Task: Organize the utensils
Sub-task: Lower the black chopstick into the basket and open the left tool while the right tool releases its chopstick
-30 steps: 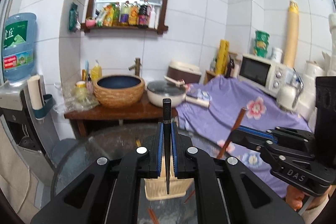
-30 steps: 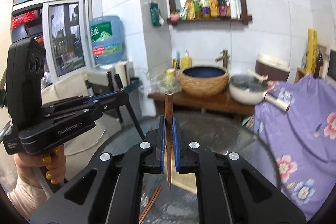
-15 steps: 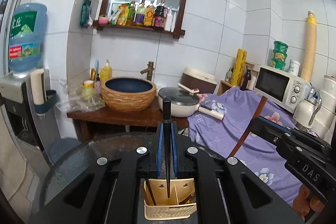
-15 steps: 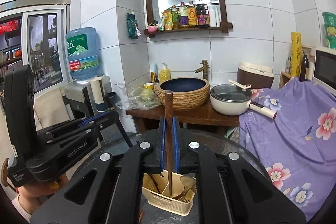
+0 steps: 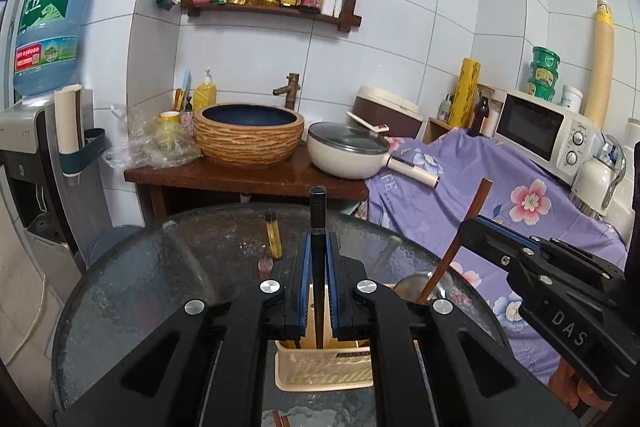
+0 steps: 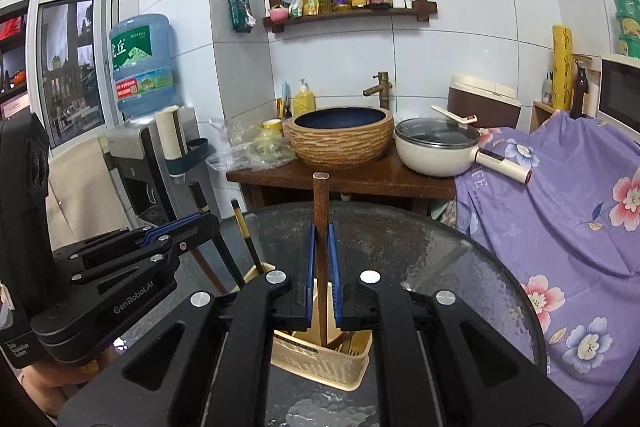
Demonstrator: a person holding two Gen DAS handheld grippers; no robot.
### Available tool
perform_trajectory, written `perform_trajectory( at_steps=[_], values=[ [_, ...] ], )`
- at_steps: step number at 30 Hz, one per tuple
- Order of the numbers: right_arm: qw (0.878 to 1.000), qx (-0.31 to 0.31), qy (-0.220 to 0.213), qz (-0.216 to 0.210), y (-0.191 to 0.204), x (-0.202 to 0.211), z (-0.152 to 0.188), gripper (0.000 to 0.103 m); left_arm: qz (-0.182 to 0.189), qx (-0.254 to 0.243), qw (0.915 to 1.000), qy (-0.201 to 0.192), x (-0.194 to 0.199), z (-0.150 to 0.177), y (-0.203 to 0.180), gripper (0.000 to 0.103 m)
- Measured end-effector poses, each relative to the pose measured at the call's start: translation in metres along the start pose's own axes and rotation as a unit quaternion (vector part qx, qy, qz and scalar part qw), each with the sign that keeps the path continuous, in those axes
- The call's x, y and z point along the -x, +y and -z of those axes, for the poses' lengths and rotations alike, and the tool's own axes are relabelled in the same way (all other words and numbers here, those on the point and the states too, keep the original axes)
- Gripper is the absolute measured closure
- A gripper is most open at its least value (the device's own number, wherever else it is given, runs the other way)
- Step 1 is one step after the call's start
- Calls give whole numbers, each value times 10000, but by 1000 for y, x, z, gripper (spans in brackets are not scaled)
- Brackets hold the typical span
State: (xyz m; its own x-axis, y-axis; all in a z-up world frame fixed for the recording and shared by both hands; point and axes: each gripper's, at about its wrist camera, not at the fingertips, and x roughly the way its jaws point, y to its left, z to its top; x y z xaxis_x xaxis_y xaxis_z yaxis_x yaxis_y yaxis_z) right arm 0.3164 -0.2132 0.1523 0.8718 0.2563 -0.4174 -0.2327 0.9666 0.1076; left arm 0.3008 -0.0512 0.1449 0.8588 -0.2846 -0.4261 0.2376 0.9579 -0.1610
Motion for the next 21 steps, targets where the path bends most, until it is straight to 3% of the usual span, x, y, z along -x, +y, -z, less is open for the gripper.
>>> perform_trajectory(
  at_steps=[11,21],
  values=[
    [9999,46,50,127,-1,-9,16,95,-132,-180,9993,285,-17,28,-1,96],
    [9998,70,-9,185,-5,-9,17,95,-151,-219,9992,287,-15,29,-2,96]
  ],
)
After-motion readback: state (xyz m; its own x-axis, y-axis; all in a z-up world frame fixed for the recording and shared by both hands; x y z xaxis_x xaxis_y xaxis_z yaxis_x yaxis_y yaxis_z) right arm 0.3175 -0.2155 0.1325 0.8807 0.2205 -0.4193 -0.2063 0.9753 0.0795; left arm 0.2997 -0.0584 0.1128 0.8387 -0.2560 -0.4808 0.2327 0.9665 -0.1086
